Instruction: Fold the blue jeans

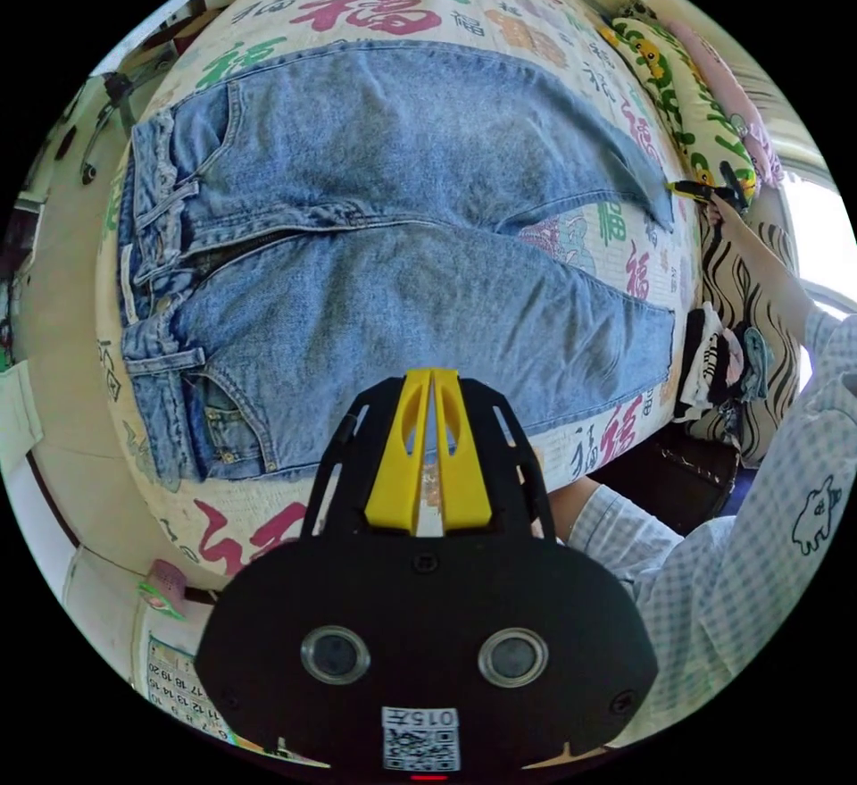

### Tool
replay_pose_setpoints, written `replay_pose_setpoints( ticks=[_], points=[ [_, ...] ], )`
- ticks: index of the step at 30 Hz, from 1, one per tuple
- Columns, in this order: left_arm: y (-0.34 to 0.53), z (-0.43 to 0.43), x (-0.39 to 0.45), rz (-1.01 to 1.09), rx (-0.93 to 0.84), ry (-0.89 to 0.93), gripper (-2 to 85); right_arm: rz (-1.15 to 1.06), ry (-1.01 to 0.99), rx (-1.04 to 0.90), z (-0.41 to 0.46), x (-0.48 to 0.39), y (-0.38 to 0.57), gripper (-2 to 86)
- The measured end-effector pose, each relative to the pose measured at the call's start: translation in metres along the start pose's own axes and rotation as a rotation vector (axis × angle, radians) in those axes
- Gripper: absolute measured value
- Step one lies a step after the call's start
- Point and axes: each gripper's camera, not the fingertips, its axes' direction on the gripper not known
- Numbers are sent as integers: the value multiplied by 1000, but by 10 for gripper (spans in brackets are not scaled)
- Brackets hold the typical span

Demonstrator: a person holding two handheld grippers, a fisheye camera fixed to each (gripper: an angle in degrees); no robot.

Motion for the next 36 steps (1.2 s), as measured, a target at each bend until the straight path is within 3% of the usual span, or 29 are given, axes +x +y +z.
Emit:
replay_pose_setpoints(
  ticks=[5, 7, 9, 13, 16, 20, 23, 27, 30, 33, 36],
  points=[
    [20, 0, -35, -101, 22, -56, -3, -15, 85, 89, -31, 12, -10, 7],
    [30, 0, -52, -165, 40, -79, -2, 8, 258, 53, -26, 17, -1, 41],
    [46, -3, -81, -294, 90, -96, 4, 64, 291, 67, -26, 33, 23, 42],
    [85, -8, -136, -592, 221, -51, 28, 217, -43, 47, -12, 95, 127, 63],
    [125, -4, -179, -845, 324, -7, 74, 344, -140, -6, 15, 120, 220, 98],
    [164, 19, -221, -1067, 497, 208, 106, 546, -259, -28, 45, 138, 322, 119],
    [155, 49, -233, -1077, 452, 272, 122, 684, -314, -4, 64, 147, 380, 111],
    [142, 58, -230, -1124, 463, 150, 114, 769, -366, 114, 59, 153, 413, 106],
    [132, 56, -241, -1024, 371, 130, 63, 768, -259, 89, 45, 157, 424, 124],
    [132, 57, -259, -945, 364, 288, 20, 806, -298, 108, 44, 168, 436, 135],
    [133, 48, -268, -850, 343, 265, 10, 780, -305, 33, 57, 179, 422, 129]
  ],
)
